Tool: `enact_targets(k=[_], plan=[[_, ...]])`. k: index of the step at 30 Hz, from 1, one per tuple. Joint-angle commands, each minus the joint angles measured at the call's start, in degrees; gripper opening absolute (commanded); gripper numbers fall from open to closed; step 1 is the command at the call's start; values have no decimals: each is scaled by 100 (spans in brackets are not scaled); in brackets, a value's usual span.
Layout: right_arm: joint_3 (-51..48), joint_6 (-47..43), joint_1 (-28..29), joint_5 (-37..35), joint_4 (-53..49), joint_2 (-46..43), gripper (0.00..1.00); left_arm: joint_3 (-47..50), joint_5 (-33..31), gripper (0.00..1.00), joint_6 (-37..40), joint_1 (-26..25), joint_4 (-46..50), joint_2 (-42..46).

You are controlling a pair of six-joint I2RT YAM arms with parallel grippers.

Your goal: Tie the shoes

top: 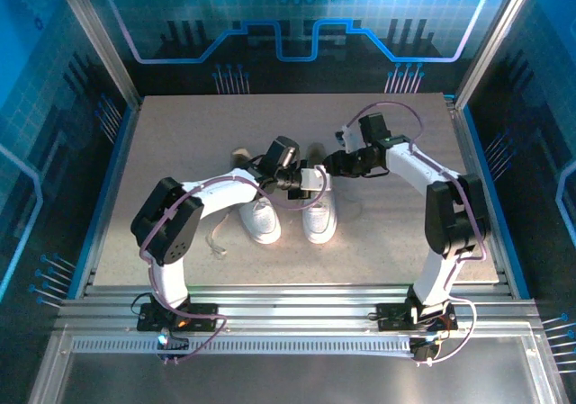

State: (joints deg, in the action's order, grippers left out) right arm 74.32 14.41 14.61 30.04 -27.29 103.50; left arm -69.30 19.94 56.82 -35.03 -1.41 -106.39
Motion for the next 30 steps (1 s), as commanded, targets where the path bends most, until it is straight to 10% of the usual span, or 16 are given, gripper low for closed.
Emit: enact_targets(k=[1, 12, 30], plan=[[258, 54, 44, 6, -168, 142, 41, 92, 249, 0, -118, 58, -69, 207], [19, -82, 46, 71, 138, -187, 0, -34, 304, 0, -321, 92, -51, 188], [-789, -1030, 38, 80, 955, -961, 0, -391, 444, 0, -1150, 296, -94, 195]])
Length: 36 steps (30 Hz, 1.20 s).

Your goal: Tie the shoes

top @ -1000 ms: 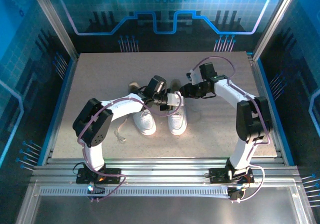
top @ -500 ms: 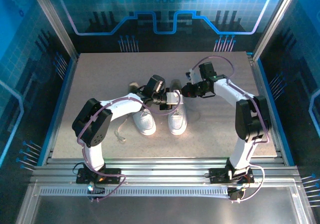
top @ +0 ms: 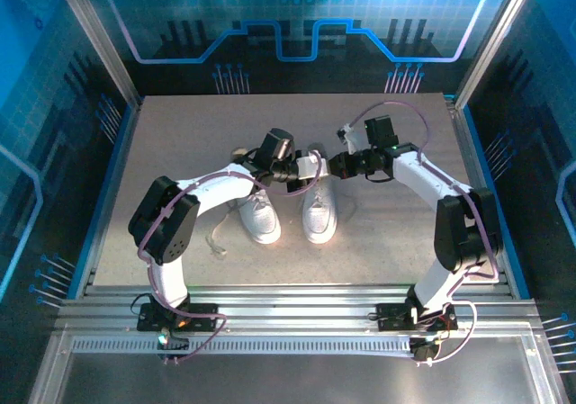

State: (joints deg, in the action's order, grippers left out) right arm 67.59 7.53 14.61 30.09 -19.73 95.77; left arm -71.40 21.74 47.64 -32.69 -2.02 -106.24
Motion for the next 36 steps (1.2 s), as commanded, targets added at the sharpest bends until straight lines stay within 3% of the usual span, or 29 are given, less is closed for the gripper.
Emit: enact_targets(k=[1, 13, 20, 24, 36], plan=[[-147, -386, 33, 69, 242, -211, 0, -189, 295, 0, -266, 68, -37, 173], [-350, -786, 51, 363, 487, -389, 0, -427, 249, 0, -369, 98, 158, -45], [-345, -905, 51, 371, 415, -366, 0, -553, 310, 8, -332, 105, 257, -159], [-323, -887, 34, 165, 329, -323, 0, -654, 410, 0, -214, 112, 488, -228], [-404, -908, -90, 268, 470, -353, 0, -902, 375, 0, -122, 114, 865, -457]])
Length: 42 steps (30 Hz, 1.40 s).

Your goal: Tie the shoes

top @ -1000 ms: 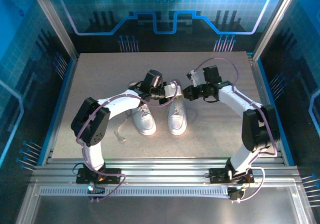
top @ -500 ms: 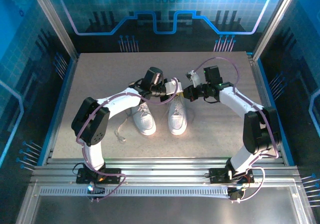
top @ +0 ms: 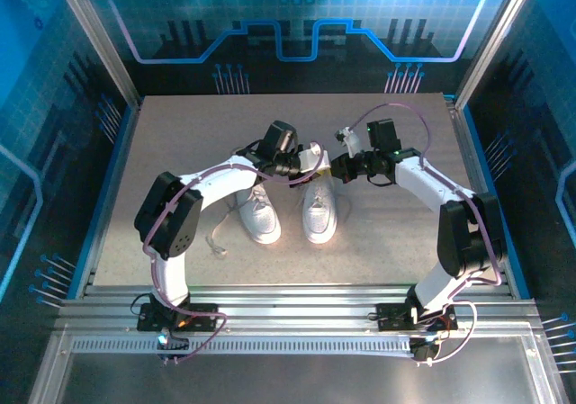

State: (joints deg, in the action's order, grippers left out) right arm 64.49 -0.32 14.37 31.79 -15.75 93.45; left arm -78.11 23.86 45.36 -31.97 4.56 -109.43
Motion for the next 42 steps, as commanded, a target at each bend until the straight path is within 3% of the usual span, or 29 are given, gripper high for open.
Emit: enact_targets(k=[1, 3, 13, 42], plan=[[-94, -153, -62, 136, 72, -116, 0, -261, 146, 0, 104, 43, 217, -156], [-92, -207, -66, 190, 60, -108, 0, -284, 111, 0, 90, 41, 214, -179], [-84, -474, -66, 380, -5, -103, 0, -361, 90, 33, 122, 44, 211, -246], [-227, -1398, 30, 56, -119, -296, 0, -586, 481, 51, 439, 183, 638, -298]])
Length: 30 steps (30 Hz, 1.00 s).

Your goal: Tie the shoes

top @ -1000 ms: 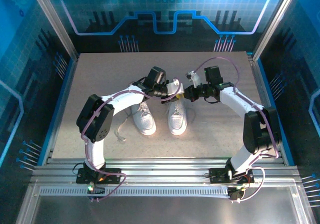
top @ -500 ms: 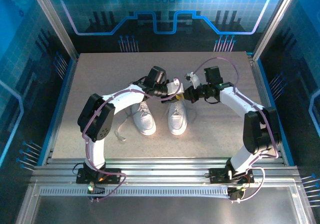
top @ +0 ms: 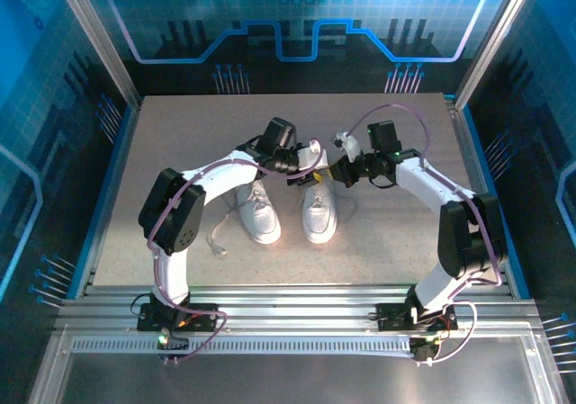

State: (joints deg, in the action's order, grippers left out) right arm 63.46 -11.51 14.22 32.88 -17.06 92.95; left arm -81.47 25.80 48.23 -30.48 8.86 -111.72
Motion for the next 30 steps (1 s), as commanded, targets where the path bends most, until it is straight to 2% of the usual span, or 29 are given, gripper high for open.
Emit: enact_targets(k=[1, 9, 19, 30], plan=[[-167, -352, 80, -84, 57, -282, 0, -278, 286, 51, 170, 36, 227, -85], [-211, -568, 169, -330, 10, -350, 0, -383, 408, 52, 468, 42, 549, -133], [-442, -873, 257, -688, 164, -432, 0, 195, 207, 55, 1149, 16, 136, 163], [-641, -1206, 416, -930, 288, -556, 0, 152, -20, 54, 1788, -60, 539, 131]])
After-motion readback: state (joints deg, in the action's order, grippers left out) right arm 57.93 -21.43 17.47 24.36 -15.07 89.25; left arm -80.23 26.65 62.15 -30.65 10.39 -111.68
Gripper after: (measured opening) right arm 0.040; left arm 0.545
